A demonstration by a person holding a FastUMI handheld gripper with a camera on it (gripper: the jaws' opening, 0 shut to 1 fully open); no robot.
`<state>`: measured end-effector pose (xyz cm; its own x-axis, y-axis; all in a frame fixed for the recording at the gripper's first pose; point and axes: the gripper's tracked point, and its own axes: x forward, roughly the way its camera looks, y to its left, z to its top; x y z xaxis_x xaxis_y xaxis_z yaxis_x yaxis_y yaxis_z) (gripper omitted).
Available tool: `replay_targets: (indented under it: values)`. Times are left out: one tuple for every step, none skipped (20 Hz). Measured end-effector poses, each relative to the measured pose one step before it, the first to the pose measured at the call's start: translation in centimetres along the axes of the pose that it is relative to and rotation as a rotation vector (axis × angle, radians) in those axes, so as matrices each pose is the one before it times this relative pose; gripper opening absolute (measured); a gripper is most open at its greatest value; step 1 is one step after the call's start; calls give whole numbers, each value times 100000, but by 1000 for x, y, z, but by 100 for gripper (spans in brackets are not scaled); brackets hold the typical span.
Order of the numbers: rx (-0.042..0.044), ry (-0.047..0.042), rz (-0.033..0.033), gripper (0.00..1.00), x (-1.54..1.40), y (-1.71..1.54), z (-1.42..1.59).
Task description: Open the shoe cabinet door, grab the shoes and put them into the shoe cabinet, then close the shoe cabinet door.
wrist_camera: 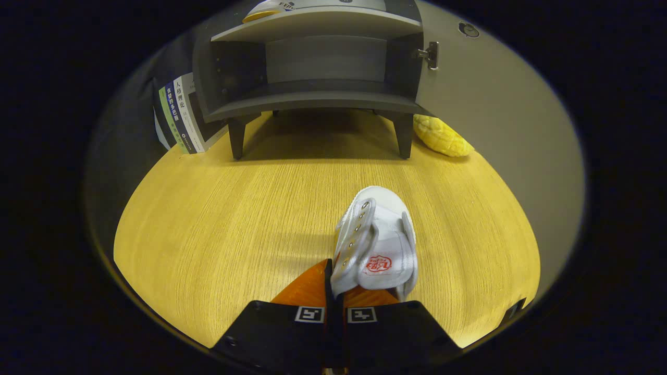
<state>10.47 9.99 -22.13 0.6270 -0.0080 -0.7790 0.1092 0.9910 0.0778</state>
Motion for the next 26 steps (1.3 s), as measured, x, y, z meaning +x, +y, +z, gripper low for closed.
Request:
replay_targets:
  values:
    - [1544,-350,395,2,-342,16,193]
    - [710,-762,-119,2,-426,-67,370]
    - [-738,-1352,-592,2,-414,-151,402]
    - [-1875,-1539,-548,2,-491,-106,445]
    - [-2060,-1320,-199,2,-469,23,479]
    - [-1504,-1393,173,2,-598,50,641]
    - [-1418,-1737,424,2,-727,130,617]
    - [-1477,-1918,364,2,-783,218,856]
    - [-1193,-1517,346,2,-718,181,773]
    - [-448,-1463,580,2,-836,257,948]
    - [268,-1561,773,2,-799,321,1056]
    - [515,-1507,724,2,-854,217,1175]
    - [392,-2051,412,2,-764,189,1314]
    - [-143,-1978,57,2,-766,97,1530]
    - [-450,-2114,-54,2,-678,35,1414]
    - [-346,-2244,-24,2,-705,-9,1614]
    - [-45,-2633,46,2,-672,84,1649]
    - [482,-2567,294,2,-587,73,1727]
    - [553,-1920,646,2,-416,166,1466]
    - [297,-1629,550,2,-403,77,1528]
    - [38,-1734,262,2,-235,-25,1565]
    - [254,-2695,-176,2,22,-57,1813]
    - [-504,-2432,-292,2,31,-90,1714]
    - [-785,-2134,-491,2,279,-247,1725]
    - [-190,-1948,-535,2,333,-155,1602]
    - [-8,-1915,-299,2,423,-165,1784]
